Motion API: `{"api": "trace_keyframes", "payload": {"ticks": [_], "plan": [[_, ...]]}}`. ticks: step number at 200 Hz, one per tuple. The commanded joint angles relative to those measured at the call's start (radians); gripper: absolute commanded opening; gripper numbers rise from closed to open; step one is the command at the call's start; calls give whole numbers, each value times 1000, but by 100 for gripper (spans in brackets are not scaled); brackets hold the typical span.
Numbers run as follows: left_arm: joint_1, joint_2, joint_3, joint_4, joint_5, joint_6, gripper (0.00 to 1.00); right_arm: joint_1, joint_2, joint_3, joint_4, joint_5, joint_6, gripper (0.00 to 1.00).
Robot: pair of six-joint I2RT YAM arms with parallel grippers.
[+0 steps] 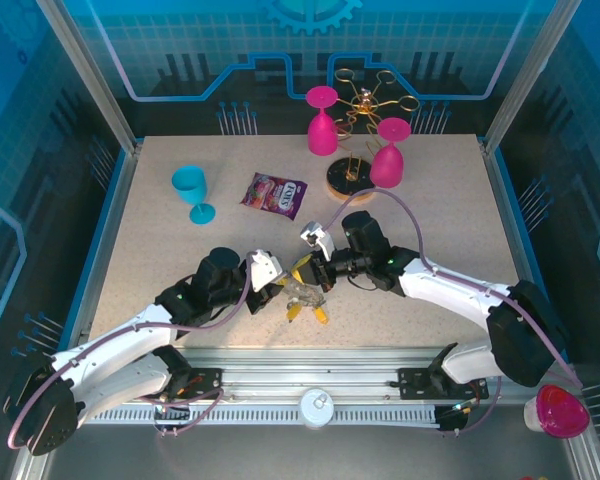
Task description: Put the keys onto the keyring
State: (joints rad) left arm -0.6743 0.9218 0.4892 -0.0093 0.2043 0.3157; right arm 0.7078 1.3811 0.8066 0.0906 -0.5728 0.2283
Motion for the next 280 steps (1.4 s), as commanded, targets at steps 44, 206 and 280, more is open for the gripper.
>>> {"api": "trace_keyframes", "payload": {"ticks": [44,206,280], "plan": [[-19,-37,-5,68,11,73,0,2,44,49,-60,105,43,0],[-78,-5,-125,357,-229,177,0,-8,178,127,-95,52,196,0],[-84,-3,-151,395,-242,165,0,-65,160,78,10,-35,274,0]]}}
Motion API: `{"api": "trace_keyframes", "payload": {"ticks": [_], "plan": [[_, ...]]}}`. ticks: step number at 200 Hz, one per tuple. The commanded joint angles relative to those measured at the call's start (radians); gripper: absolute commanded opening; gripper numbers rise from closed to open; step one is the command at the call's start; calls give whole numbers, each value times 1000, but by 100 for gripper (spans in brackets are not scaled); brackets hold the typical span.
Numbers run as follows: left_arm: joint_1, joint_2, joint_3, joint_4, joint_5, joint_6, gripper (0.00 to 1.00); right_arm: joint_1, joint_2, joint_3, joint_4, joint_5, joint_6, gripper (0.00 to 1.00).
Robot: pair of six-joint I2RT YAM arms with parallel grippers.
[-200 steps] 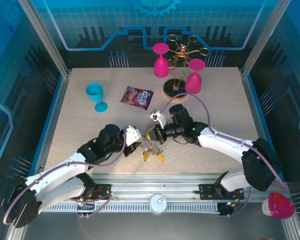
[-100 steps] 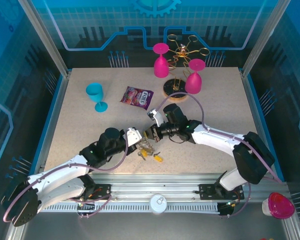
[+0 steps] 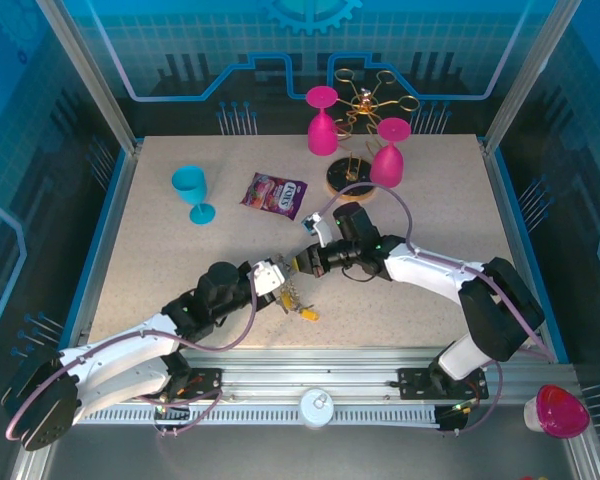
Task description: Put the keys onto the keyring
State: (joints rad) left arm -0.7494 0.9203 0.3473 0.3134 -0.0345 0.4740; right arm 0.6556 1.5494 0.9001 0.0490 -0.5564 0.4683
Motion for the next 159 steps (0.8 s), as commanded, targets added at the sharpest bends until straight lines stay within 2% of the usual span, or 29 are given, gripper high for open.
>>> {"api": "trace_keyframes", "payload": {"ticks": [1,44,75,98,128,159], "plan": [[-8,-1,-10,73,-3,6,0,-13,-9,-15,52,-51,34,0],[-8,-16,-29,91,-6,-20,0,-24,-35,-49,5,-30,-26,0],[-8,-36,-47,108,3,-46,0,-23,-45,-65,-218,168,-195,0],[-8,-35,-57,128,11,-64,0,-6,-22,-97,-247,240,-201,0],[-7,-37,-58,130,28,-81,0,10,37,-95,-242,272,-198,0],[1,-38,-58,124,48,-95,0,3,41,-78,-241,284,-213,27]]}}
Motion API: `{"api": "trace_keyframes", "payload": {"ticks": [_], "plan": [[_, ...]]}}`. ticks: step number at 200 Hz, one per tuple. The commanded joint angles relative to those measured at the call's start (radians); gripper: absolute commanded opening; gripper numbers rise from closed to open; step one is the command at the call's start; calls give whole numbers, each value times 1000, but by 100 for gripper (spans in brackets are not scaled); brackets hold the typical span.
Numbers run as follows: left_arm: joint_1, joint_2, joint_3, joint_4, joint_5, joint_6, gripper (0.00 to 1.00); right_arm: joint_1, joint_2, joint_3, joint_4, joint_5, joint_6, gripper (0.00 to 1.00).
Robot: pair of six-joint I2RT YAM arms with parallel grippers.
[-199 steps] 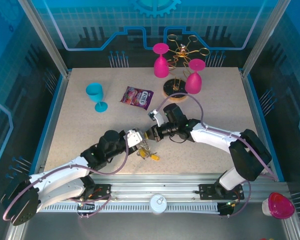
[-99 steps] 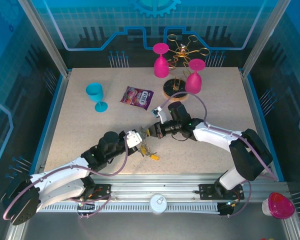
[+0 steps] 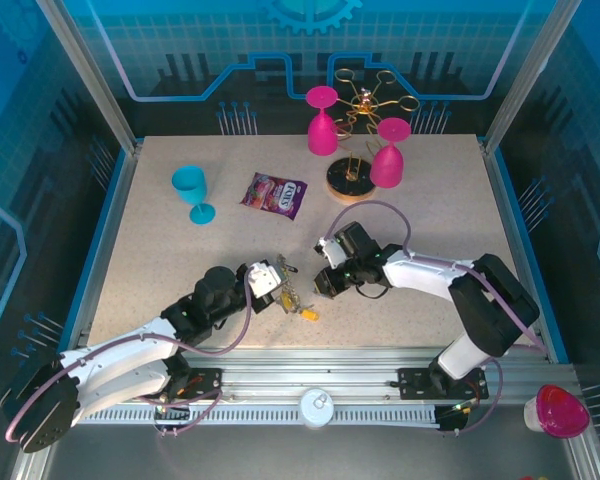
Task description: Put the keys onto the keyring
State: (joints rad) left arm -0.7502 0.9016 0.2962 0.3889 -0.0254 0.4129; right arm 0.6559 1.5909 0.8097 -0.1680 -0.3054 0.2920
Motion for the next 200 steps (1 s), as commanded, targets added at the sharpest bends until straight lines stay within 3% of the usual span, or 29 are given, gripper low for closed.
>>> {"api": "trace_keyframes", "payload": {"ticks": [1,27,59,88,110,200], "plan": [[2,-20,-7,48,40,-35,0,2,-3,13,-24,34,-38,27],[18,-22,-8,56,92,-51,0,-21,-111,3,37,-24,-126,40],[44,-26,-17,87,146,-75,0,-18,-272,-127,338,-137,-297,39],[54,-35,-28,103,191,-87,0,-18,-288,-221,587,-254,-432,39],[54,-39,-34,112,215,-88,0,-16,-237,-191,636,-337,-457,37],[61,-33,-41,144,285,-95,0,-13,-156,-149,675,-450,-505,31]]}}
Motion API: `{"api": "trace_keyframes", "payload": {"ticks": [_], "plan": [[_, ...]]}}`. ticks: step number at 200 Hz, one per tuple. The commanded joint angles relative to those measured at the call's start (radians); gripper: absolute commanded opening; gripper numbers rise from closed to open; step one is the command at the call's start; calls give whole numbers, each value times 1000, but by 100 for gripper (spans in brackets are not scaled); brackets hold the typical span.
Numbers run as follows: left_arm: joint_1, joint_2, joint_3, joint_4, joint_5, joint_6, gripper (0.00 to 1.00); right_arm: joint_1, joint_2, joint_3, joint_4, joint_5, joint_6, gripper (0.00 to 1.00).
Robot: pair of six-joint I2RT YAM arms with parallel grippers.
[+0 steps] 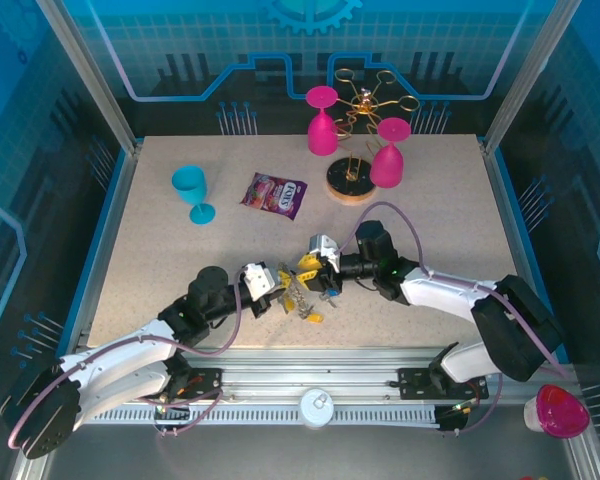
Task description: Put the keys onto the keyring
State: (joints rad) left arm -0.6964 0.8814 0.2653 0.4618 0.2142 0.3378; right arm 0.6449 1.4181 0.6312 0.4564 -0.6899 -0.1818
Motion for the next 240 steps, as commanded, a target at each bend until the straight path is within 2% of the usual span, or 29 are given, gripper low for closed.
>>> {"api": "trace_keyframes", "payload": {"ticks": [1,59,80,109,117,138,179,222,240], "plan": [[7,-13,-10,72,45,-20,0,-3,17,30,52,-67,-31,31],[10,-11,-10,78,60,-24,0,1,33,48,30,-112,-49,18],[10,-11,-8,79,56,-25,0,1,34,57,9,-120,-61,0],[10,-9,24,-2,4,-17,0,1,7,65,-36,-107,-87,0],[11,-5,36,-32,-9,-13,7,3,-1,72,-67,-101,-104,0],[7,7,58,-85,-26,-2,17,14,-22,98,-165,-73,-165,0],[0,18,109,-195,-36,48,22,54,-39,178,-401,21,-304,0],[1,21,148,-259,-24,91,20,114,-25,273,-566,106,-406,0],[0,29,168,-293,-5,113,9,136,-13,316,-628,121,-441,0]]}}
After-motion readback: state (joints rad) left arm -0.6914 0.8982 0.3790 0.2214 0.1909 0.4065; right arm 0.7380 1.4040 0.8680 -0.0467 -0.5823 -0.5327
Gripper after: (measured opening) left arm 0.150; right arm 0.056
